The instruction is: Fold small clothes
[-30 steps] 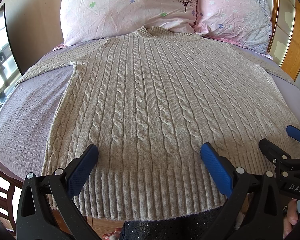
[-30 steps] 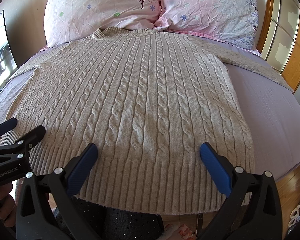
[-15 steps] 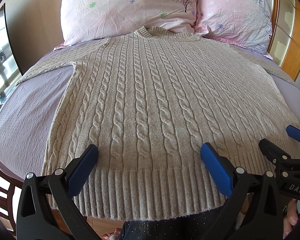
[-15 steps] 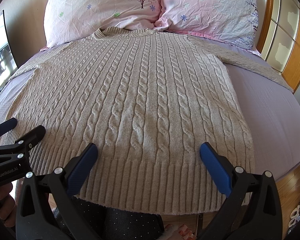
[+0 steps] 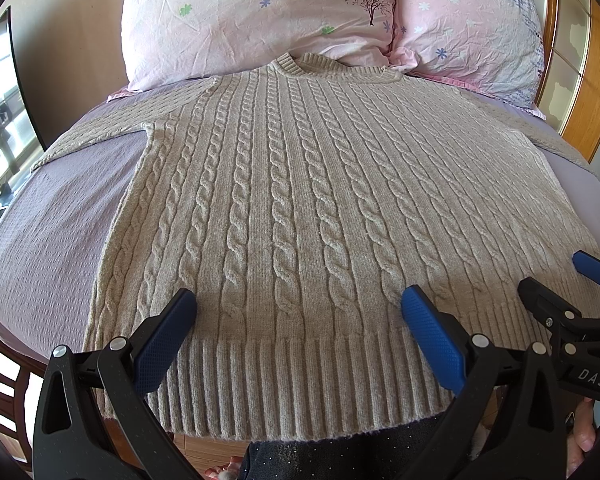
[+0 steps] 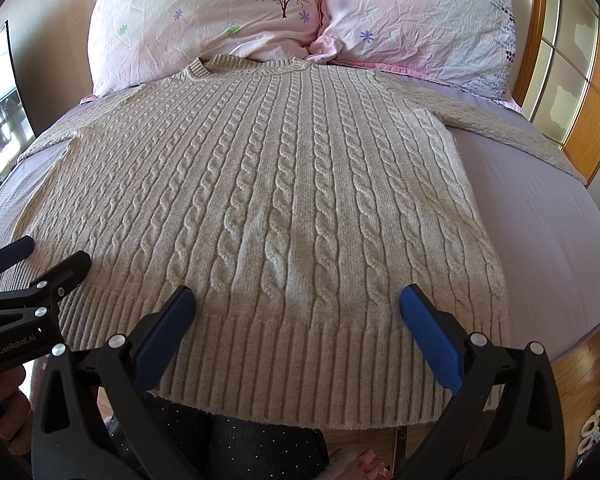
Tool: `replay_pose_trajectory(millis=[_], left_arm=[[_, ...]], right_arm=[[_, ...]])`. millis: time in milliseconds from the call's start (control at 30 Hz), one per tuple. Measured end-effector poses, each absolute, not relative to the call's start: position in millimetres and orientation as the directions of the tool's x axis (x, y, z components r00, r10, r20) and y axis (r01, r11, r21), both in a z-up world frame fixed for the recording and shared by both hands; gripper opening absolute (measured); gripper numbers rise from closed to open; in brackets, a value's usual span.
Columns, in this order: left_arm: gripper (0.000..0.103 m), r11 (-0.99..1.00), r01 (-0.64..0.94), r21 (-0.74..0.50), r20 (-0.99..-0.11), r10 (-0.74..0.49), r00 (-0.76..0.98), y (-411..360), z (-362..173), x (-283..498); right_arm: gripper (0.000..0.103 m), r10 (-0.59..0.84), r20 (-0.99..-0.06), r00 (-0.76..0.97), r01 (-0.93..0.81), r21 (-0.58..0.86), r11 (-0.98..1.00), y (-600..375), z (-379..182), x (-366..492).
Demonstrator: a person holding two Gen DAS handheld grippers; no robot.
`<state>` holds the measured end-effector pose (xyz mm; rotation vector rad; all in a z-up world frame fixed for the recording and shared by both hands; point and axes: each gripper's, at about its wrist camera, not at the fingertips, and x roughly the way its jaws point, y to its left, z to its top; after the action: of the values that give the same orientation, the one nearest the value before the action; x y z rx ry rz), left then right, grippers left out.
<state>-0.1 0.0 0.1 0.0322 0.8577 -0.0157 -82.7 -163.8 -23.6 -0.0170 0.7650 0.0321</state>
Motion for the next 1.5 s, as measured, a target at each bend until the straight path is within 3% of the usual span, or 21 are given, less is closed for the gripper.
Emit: replay_pose_trajectory(millis=[233, 400, 500, 633, 667, 767, 800, 900, 1033, 1167, 1267, 1367, 1433, 1500], left_arm=[[0.102, 0.999, 0.027, 0.027, -0.750, 0.002, 0.661, 0, 0, -1], [0.102, 0.999, 0.021, 0.028, -0.746, 0.007, 0.666, 0, 1, -7], [0.102, 0.999, 0.032, 0.026, -0.740, -0.002, 0.672, -2, 3, -5], [0.102, 0.997, 0.080, -0.017, -0.714, -0.068, 0.697, -1, 7, 7], [0.102, 0.993, 0.104, -0.049, -0.698, -0.109, 0.708, 0, 9, 9], [0.102, 0.976, 0.165, -0.143, -0.622, -0.218, 0.752, 5, 15, 12], [0.102, 0.970, 0.180, -0.166, -0.591, -0.243, 0.769, 7, 18, 13], [0.102, 0.967, 0.187, -0.175, -0.506, -0.251, 0.825, 12, 28, 16], [0.102, 0.978, 0.162, -0.128, -0.487, -0.204, 0.849, 17, 38, 29], [0.102, 0.987, 0.111, -0.115, -0.492, -0.154, 0.857, 31, 41, 36], [0.102, 0.987, 0.077, -0.141, -0.503, -0.138, 0.853, 48, 41, 43], [0.102, 0.982, 0.050, -0.184, -0.527, -0.141, 0.838, 71, 39, 47], [0.102, 0.976, 0.015, -0.216, -0.537, -0.131, 0.833, 93, 41, 52], [0.102, 0.970, -0.024, -0.241, -0.538, -0.113, 0.835, 114, 42, 54]], right_arm=[[0.101, 0.046, -0.656, 0.753, -0.068, -0.009, 0.998, -165, -23, -85], [0.101, 0.212, -0.613, 0.761, -0.225, 0.058, 0.973, -194, -15, -76], [0.101, 0.197, -0.584, 0.788, -0.134, 0.150, 0.980, -250, 6, -55], [0.101, 0.055, -0.564, 0.824, 0.117, 0.265, 0.957, -355, 32, -11], [0.095, 0.024, -0.571, 0.821, 0.182, 0.301, 0.936, -381, 34, 1], [0.058, -0.066, -0.609, 0.791, 0.396, 0.426, 0.813, -480, 35, 41], [0.052, -0.083, -0.619, 0.781, 0.438, 0.448, 0.780, -499, 32, 49], [0.049, -0.128, -0.644, 0.754, 0.551, 0.514, 0.657, -560, 22, 74], [0.042, -0.128, -0.660, 0.741, 0.612, 0.584, 0.533, -601, 4, 95], [0.029, -0.157, -0.649, 0.744, 0.633, 0.612, 0.473, -609, -5, 113], [0.009, -0.161, -0.626, 0.763, 0.622, 0.644, 0.445, -619, -13, 114], [0.007, -0.195, -0.580, 0.791, 0.589, 0.635, 0.500, -606, 0, 108], [0.007, -0.231, -0.492, 0.839, 0.507, 0.554, 0.661, -564, 38, 112], [0.007, -0.171, -0.411, 0.896, 0.384, 0.522, 0.762, -521, 70, 110]])
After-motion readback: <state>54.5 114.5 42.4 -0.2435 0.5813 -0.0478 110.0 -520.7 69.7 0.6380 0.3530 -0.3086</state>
